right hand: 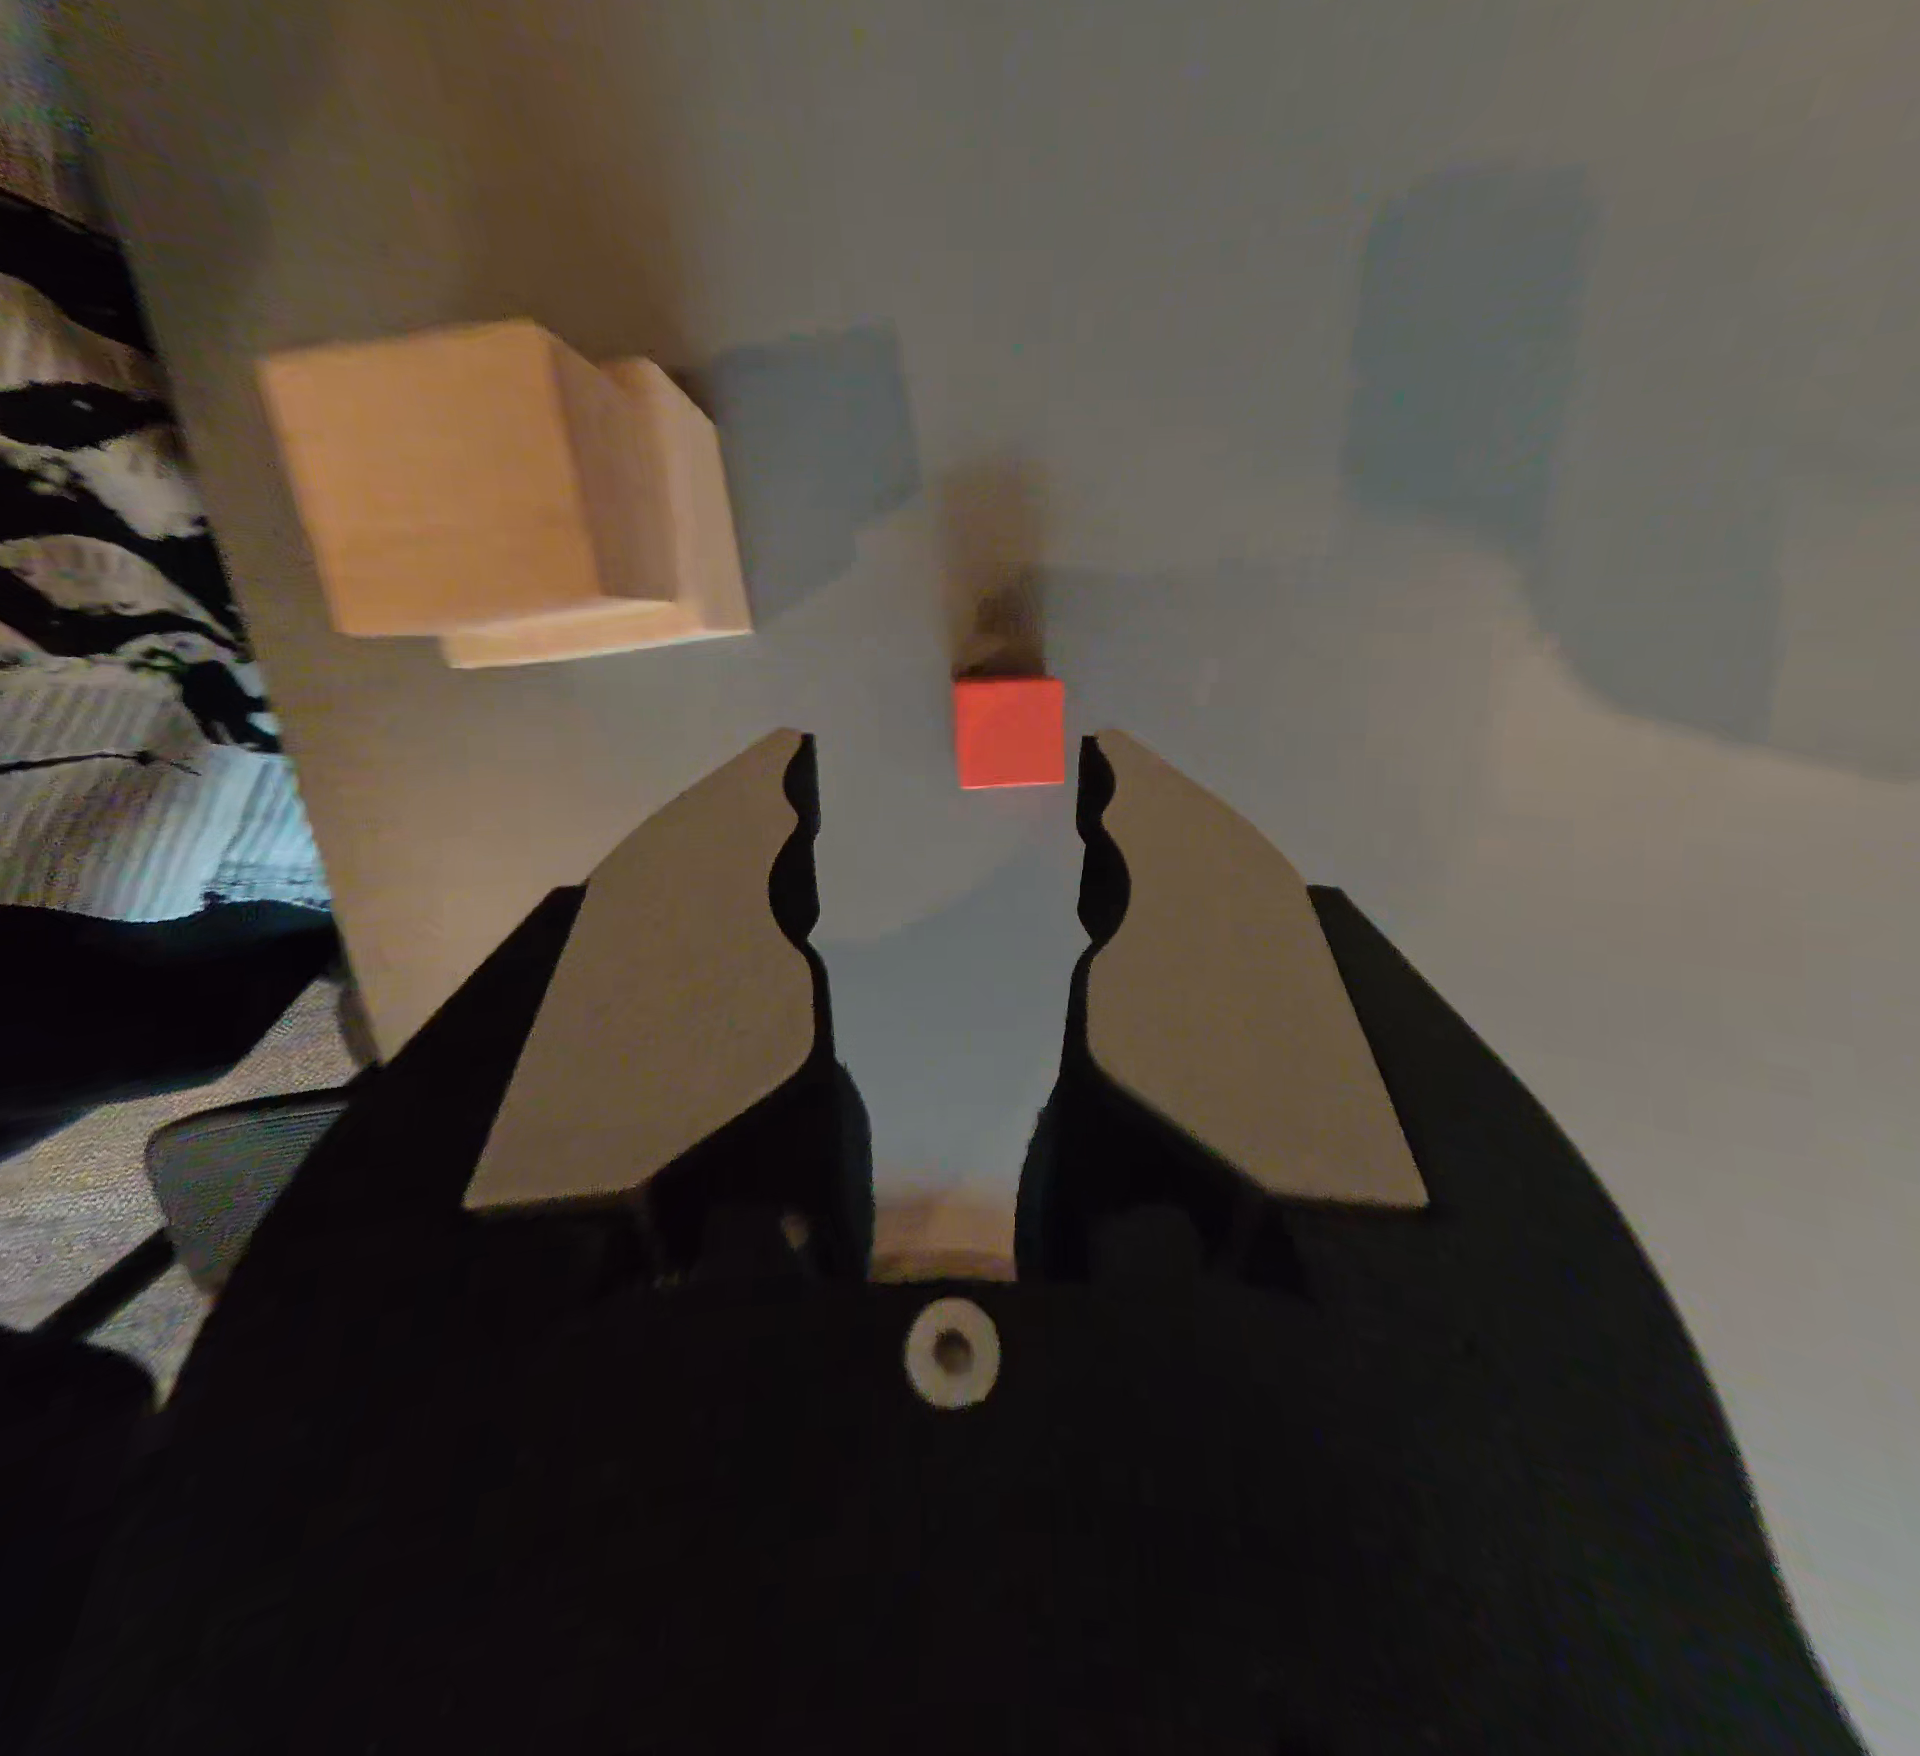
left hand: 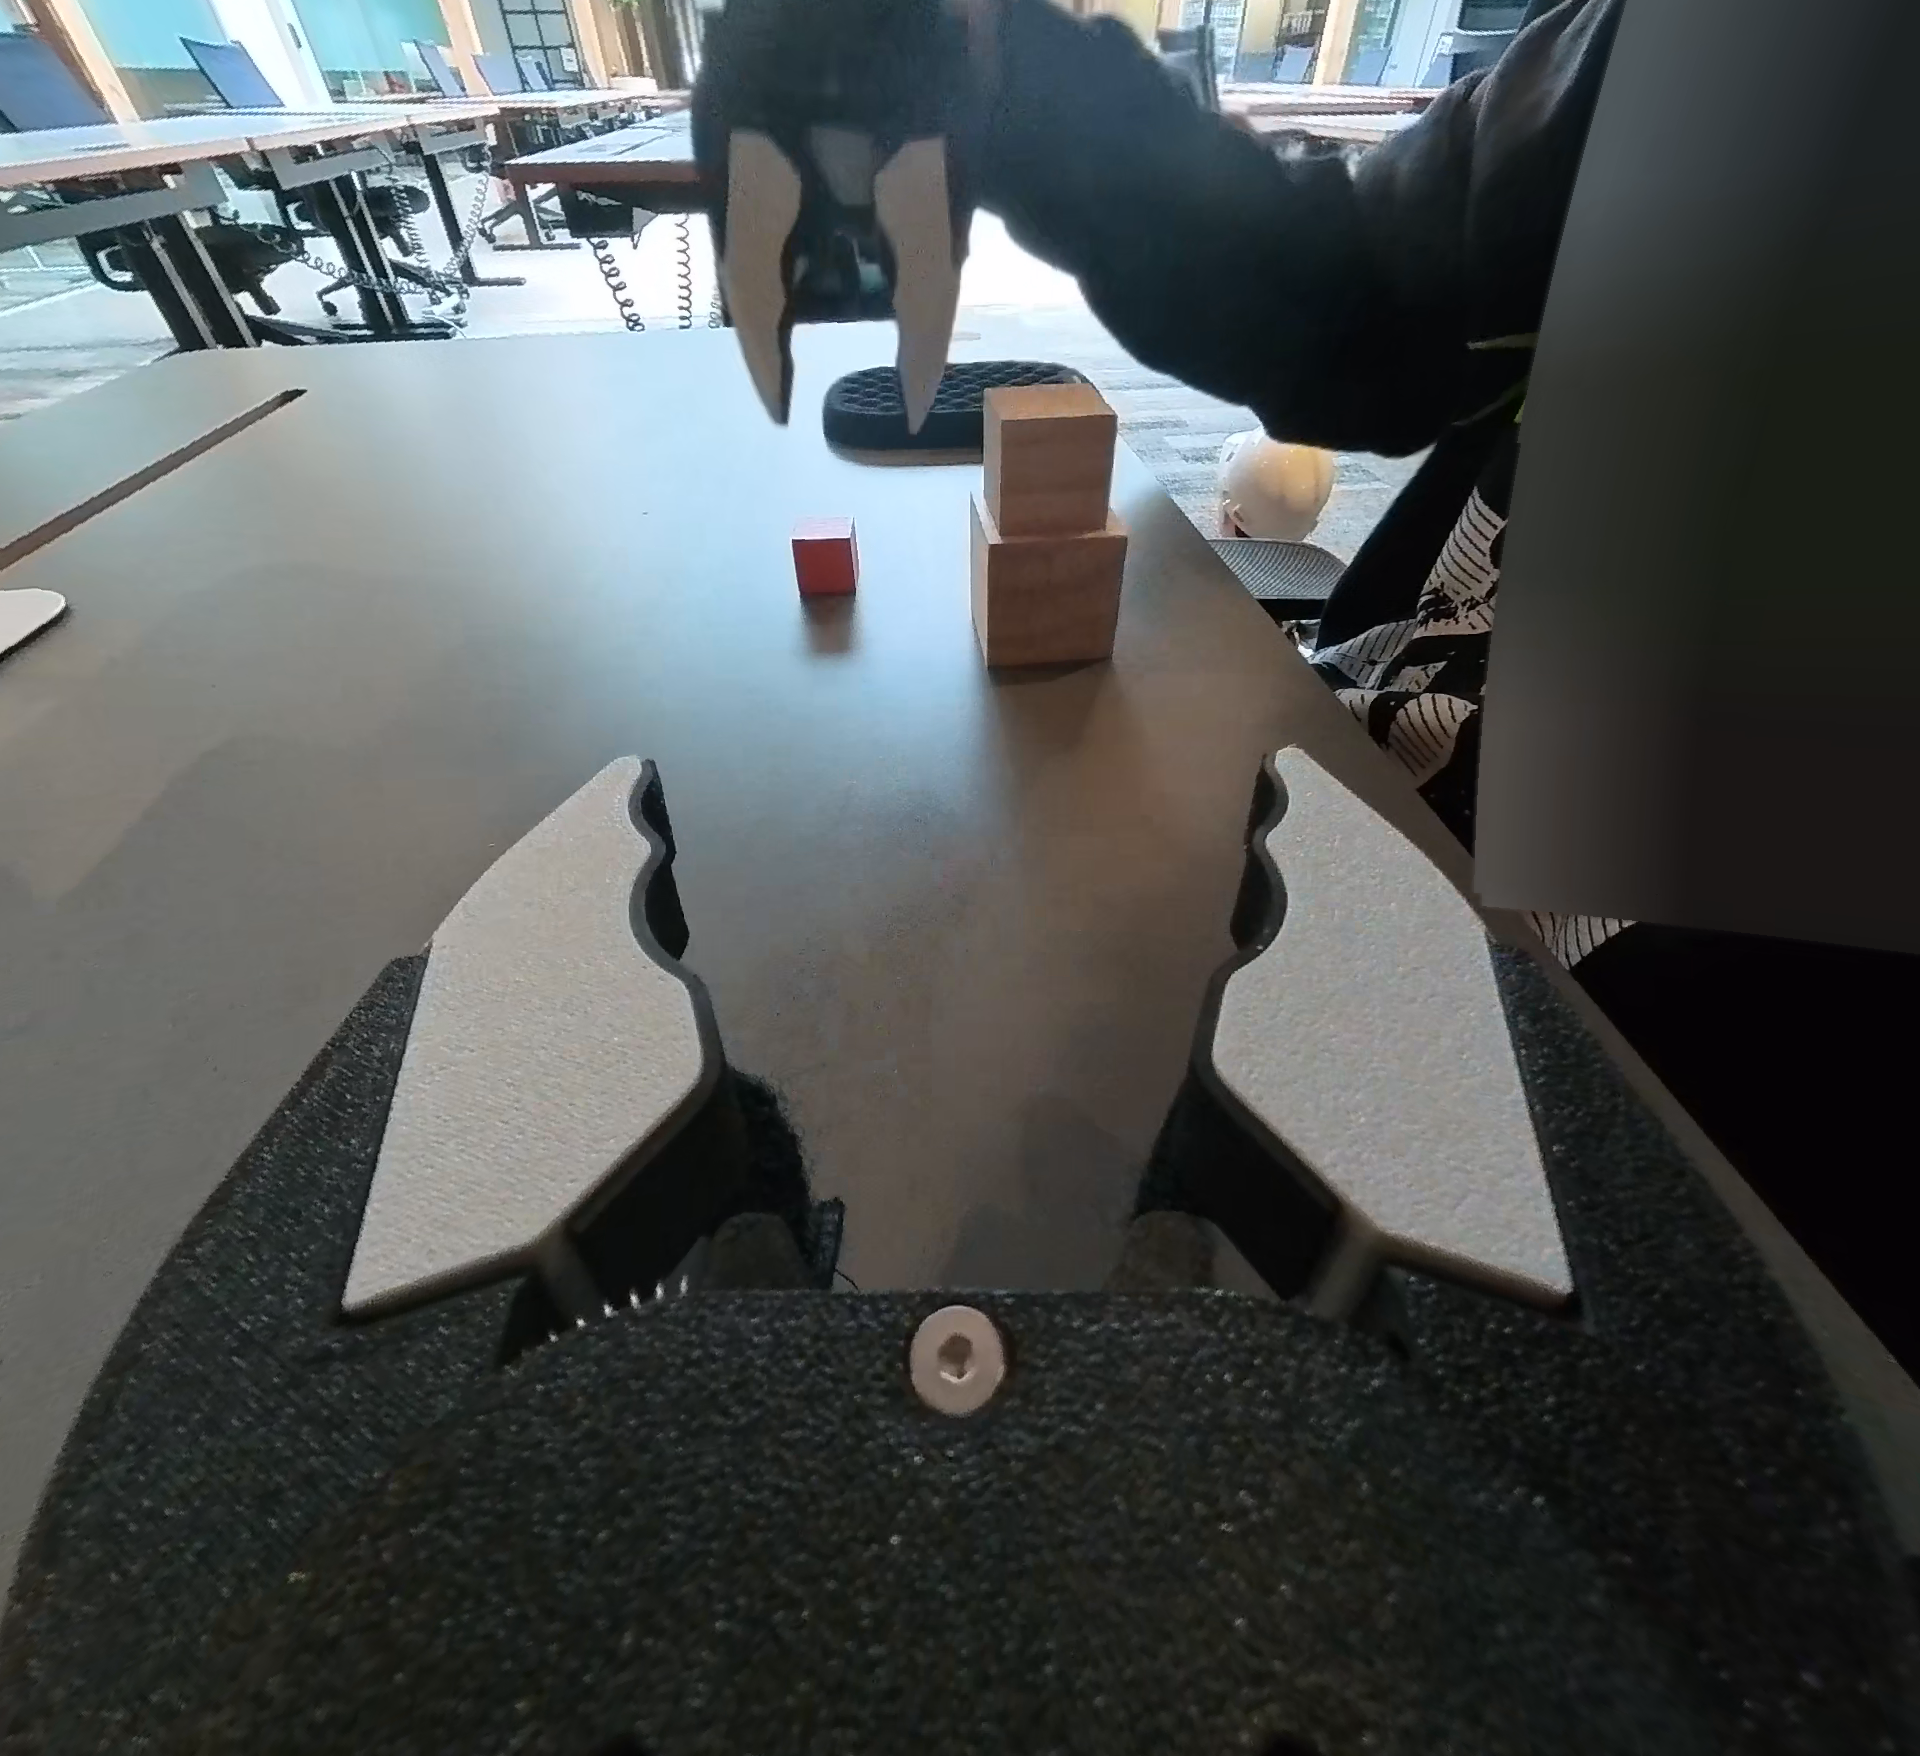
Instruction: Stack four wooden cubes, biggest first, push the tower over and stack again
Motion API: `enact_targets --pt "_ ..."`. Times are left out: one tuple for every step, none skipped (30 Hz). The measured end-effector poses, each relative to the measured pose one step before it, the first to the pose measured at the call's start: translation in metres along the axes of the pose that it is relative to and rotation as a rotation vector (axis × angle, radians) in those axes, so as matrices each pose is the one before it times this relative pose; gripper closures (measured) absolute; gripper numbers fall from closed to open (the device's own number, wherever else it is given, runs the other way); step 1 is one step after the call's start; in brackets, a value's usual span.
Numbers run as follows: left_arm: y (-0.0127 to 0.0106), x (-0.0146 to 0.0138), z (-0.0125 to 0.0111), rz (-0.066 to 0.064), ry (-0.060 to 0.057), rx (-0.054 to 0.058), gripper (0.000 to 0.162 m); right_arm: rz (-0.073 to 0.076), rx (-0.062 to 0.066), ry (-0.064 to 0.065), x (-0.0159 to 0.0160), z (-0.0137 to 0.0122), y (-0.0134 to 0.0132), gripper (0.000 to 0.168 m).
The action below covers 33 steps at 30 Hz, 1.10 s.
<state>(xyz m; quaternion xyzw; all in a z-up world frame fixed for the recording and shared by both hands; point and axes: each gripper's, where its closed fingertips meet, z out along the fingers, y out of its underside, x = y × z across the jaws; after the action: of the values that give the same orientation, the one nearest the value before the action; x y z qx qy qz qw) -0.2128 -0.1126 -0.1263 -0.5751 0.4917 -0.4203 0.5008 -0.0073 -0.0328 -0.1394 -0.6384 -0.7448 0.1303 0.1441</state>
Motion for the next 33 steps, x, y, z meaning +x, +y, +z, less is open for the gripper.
enact_targets --pt "-0.00008 -0.00020 -0.00011 -0.0011 -0.0004 0.0008 0.058 -0.0005 -0.0027 -0.0095 0.00348 0.00898 0.00547 0.121" --pt "-0.00015 -0.00012 -0.00008 -0.0011 -0.0005 0.0013 0.058 -0.0004 -0.0021 -0.0131 0.00197 0.00848 0.00464 0.121" --pt "-0.00016 -0.00026 -0.00015 -0.0012 -0.0007 0.0015 0.058 0.0014 -0.0028 -0.0054 0.00234 0.00779 0.00404 0.121" --pt "-0.00009 -0.00014 -0.00001 -0.0012 -0.0001 0.0008 0.058 0.0046 -0.0071 0.0015 0.00269 0.00669 0.00409 0.122" --pt "-0.00005 -0.00008 -0.00012 -0.0016 0.0003 0.0006 0.058 0.0046 -0.0097 0.0024 0.00237 0.00570 0.00373 0.122" --pt "-0.00011 -0.00026 -0.00006 -0.0020 0.0002 0.0010 0.058 0.0020 -0.0057 0.0020 0.00173 0.00482 0.00256 0.123" --pt "-0.00009 -0.00017 -0.00009 -0.0018 0.0003 0.0008 0.058 -0.0022 -0.0019 0.0001 0.00104 0.00385 0.00135 0.125" --pt "-0.00004 -0.00010 -0.00004 -0.0013 0.0002 0.0004 0.058 -0.0066 0.0044 -0.0044 -0.00013 0.00304 0.00012 0.129" --pt "-0.00001 -0.00007 -0.00007 -0.0005 0.0001 0.0002 0.058 -0.0084 0.0034 -0.0034 -0.00038 0.00207 0.00005 0.139" --pt "0.00009 0.00014 0.00012 0.0006 0.0004 -0.0009 0.058 -0.0055 0.0023 0.0049 0.00069 0.00079 -0.00001 0.142" --pt "0.00024 0.00016 0.00021 0.0017 0.0009 -0.0023 0.058 0.0007 -0.0003 0.0116 0.00132 -0.00060 0.00012 0.142" --pt "0.00041 0.00042 0.00025 0.0021 0.0015 -0.0029 0.058 0.0014 -0.0084 0.0050 0.00013 -0.00149 0.00111 0.142" --pt "0.00029 0.00019 0.00029 0.0012 0.0015 -0.0028 0.058 -0.0016 -0.0016 0.0018 -0.00087 -0.00225 0.00005 0.142" --pt "0.00015 0.00009 0.00002 -0.0006 0.0010 -0.0013 0.058 -0.0039 0.0088 0.0046 -0.00080 -0.00312 -0.00166 0.142" --pt "-0.00019 -0.00022 -0.00012 -0.0019 -0.0001 0.0017 0.058 -0.0014 0.0093 0.0055 -0.00053 -0.00415 -0.00257 0.142" --pt "-0.00039 -0.00032 -0.00029 -0.0016 -0.0011 0.0037 0.058 0.0019 0.0040 0.0088 -0.00017 -0.00518 -0.00270 0.142" --pt "-0.00046 -0.00024 -0.00036 -0.0007 -0.0015 0.0034 0.058 0.0017 0.0024 0.0115 -0.00002 -0.00617 -0.00335 0.142" --pt "-0.00021 -0.00013 -0.00017 0.0000 -0.0014 0.0020 0.058 -0.0020 0.0044 0.0097 -0.00090 -0.00699 -0.00440 0.142" --pt "-0.00006 -0.00016 -0.00005 0.0000 -0.0011 0.0006 0.058 -0.0050 0.0069 0.0071 -0.00206 -0.00758 -0.00527 0.142" --pt "0.00002 -0.00012 -0.00001 -0.0003 -0.0011 -0.0001 0.058 -0.0056 0.0076 0.0048 -0.00285 -0.00793 -0.00592 0.142" --pt "-0.00002 -0.00018 -0.00008 -0.0003 -0.0014 0.0003 0.058 -0.0058 0.0075 0.0020 -0.00376 -0.00813 -0.00641 0.142" --pt "-0.00014 -0.00019 -0.00002 -0.0003 -0.0015 0.0012 0.058 -0.0076 0.0076 -0.0008 -0.00471 -0.00804 -0.00683 0.142" --pt "-0.00012 -0.00023 -0.00021 -0.0002 -0.0015 0.0012 0.058 -0.0095 0.0108 0.0004 -0.00527 -0.00792 -0.00748 0.142" --pt "-0.00007 -0.00012 -0.00005 0.0000 -0.0008 0.0007 0.058 -0.0105 0.0132 -0.0033 -0.00615 -0.00734 -0.00789 0.142" --pt "0.00001 -0.00004 0.00000 -0.0004 -0.0005 0.0000 0.058 -0.0112 0.0094 -0.0105 -0.00755 -0.00618 -0.00747 0.142" --pt "0.00013 -0.00010 0.00013 -0.0005 -0.0005 -0.0012 0.058 -0.0116 0.0035 -0.0117 -0.00787 -0.00463 -0.00653 0.142" --pt "0.00021 0.00001 0.00017 -0.0002 0.0004 -0.0019 0.058 -0.0119 -0.0018 -0.0078 -0.00731 -0.00296 -0.00555 0.142" --pt "0.00014 0.00003 0.00012 -0.0001 0.0006 -0.0013 0.058 -0.0118 -0.0086 -0.0077 -0.00707 -0.00144 -0.00418 0.142" --pt "0.00002 0.00001 0.00008 -0.0001 -0.0002 -0.0002 0.058 -0.0121 -0.0152 -0.0088 -0.00679 -0.00003 -0.00261 0.142" --pt "0.00009 -0.00006 0.00002 -0.0002 -0.0006 0.0001 0.058 -0.0121 -0.0136 -0.0055 -0.00541 0.00110 -0.00229 0.142" --pt "0.00000 -0.00008 0.00000 0.0003 -0.0005 0.0000 0.058 -0.0089 -0.0119 -0.0009 -0.00391 0.00182 -0.00200 0.142" --pt "0.00001 -0.00002 -0.00002 0.0007 -0.0006 -0.0001 0.058 -0.0056 -0.0134 -0.0018 -0.00300 0.00234 -0.00108 0.142" --pt "0.00005 0.00002 0.00005 0.0006 -0.0004 -0.0005 0.058 -0.0032 -0.0113 -0.0026 -0.00208 0.00255 -0.00078 0.142"
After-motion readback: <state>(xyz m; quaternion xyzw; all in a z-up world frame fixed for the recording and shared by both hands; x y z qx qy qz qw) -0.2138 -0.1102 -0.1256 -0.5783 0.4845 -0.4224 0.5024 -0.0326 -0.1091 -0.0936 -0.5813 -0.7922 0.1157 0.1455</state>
